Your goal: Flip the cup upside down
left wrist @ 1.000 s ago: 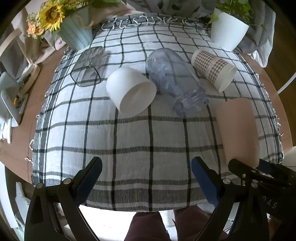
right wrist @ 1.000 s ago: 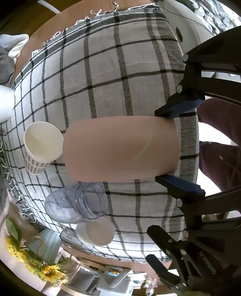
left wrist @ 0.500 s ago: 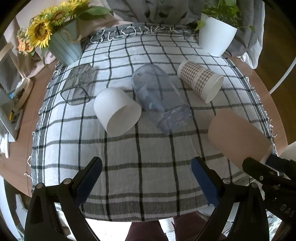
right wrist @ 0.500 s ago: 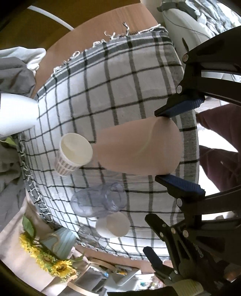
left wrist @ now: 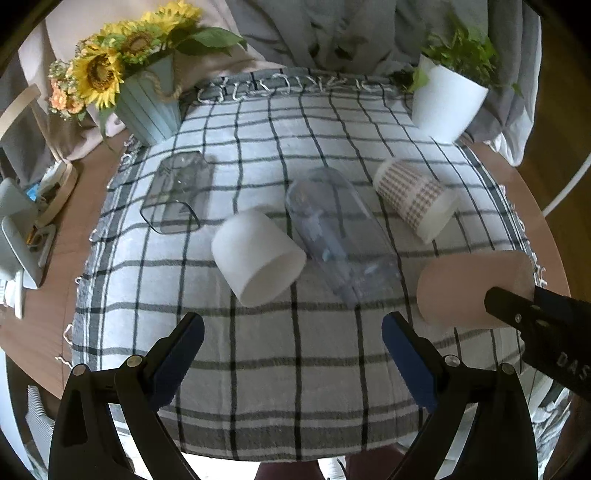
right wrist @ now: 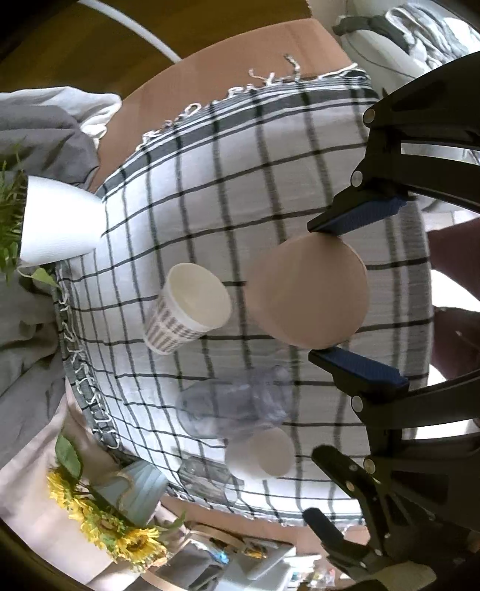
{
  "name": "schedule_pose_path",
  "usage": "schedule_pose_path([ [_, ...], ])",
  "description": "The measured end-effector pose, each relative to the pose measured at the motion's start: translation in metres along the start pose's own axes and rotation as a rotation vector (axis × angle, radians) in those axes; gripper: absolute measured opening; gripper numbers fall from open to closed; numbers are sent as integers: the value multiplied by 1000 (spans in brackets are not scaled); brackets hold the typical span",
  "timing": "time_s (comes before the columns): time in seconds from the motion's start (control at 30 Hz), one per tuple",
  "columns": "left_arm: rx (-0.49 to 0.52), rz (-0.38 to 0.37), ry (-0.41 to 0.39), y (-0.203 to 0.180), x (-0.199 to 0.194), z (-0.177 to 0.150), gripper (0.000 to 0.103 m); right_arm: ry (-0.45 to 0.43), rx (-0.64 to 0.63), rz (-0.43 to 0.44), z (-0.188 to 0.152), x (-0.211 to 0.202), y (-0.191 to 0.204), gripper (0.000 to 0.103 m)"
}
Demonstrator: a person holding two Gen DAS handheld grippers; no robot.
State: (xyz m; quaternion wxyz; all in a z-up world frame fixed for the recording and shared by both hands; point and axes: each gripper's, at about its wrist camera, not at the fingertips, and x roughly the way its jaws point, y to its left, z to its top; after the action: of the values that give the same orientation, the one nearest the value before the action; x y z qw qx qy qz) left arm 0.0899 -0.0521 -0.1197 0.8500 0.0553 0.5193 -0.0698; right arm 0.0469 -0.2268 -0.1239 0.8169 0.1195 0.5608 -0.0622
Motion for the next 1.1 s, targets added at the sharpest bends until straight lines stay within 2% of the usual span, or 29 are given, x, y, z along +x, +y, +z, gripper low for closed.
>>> schedule_pose_path([
  [0.23, -28, 24, -35, 8, -5, 8, 99, -5, -40, -29, 18, 9, 11, 62],
  [0.53, -42, 35, -24, 11, -1, 8, 99, 2, -106, -58, 22, 16, 24, 62],
  [0.83, -52, 56, -40, 11, -8, 8, 99, 10, -100, -41, 23, 17, 24, 62],
  [0.87, -53, 62, -43, 11, -10, 8, 99, 8, -99, -35, 23, 16, 24, 63],
  [0.93, -51, 69, -49, 10, -12, 7, 99, -6, -97, -36, 21, 13, 22, 81],
  [1.1, -55, 75, -71, 9, -23, 6, 99, -54, -81, -33, 12, -6, 18, 83],
])
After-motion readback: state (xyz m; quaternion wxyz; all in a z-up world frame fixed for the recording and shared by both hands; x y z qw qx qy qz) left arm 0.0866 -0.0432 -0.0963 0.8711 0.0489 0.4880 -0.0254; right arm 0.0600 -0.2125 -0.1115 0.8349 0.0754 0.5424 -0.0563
